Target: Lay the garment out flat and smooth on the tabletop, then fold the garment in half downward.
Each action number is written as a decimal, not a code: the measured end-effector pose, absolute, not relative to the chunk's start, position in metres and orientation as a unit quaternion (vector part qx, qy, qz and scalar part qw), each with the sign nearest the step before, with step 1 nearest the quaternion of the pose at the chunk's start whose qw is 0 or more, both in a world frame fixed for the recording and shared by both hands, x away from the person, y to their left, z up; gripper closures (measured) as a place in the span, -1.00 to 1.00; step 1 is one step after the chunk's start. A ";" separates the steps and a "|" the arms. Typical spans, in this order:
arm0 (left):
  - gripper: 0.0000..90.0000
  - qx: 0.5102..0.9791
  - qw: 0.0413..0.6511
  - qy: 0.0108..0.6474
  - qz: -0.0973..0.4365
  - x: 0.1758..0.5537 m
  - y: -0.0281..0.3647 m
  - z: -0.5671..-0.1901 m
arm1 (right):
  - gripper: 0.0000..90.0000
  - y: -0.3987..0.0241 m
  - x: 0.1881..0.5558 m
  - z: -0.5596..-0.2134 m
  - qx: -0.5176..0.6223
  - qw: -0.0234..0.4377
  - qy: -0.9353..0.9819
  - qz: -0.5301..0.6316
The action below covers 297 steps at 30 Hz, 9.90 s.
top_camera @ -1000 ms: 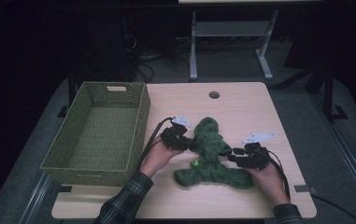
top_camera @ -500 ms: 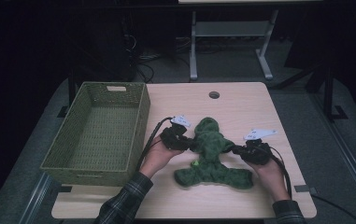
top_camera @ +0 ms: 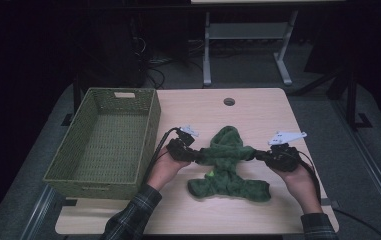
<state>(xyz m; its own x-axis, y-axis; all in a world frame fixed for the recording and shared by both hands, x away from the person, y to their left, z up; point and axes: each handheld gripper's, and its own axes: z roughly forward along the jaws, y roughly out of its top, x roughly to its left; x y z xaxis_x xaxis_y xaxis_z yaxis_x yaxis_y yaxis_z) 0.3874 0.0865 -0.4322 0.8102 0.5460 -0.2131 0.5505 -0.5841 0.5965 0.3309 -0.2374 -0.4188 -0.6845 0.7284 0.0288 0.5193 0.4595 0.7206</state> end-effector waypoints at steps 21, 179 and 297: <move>0.11 0.880 0.371 0.297 0.014 0.383 0.088 -0.402 | 0.43 -0.244 0.335 -0.415 0.379 0.130 0.838 0.371; -0.72 0.887 0.335 0.300 0.103 0.276 0.121 -0.467 | 0.50 -0.122 0.315 -0.404 0.268 0.058 0.865 0.420; -0.73 0.879 0.373 0.274 0.114 0.273 0.125 -0.478 | 0.43 -0.270 0.278 -0.438 0.389 0.118 0.815 0.414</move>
<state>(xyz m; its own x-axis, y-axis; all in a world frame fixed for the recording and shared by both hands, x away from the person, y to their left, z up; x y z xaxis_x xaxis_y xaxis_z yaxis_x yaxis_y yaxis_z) 0.2727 0.1253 -0.4776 0.8241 0.5664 -0.0041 0.3965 -0.5718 0.7182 0.2783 -0.2705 -0.4382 -0.6697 0.7313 0.1296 0.5359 0.3550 0.7660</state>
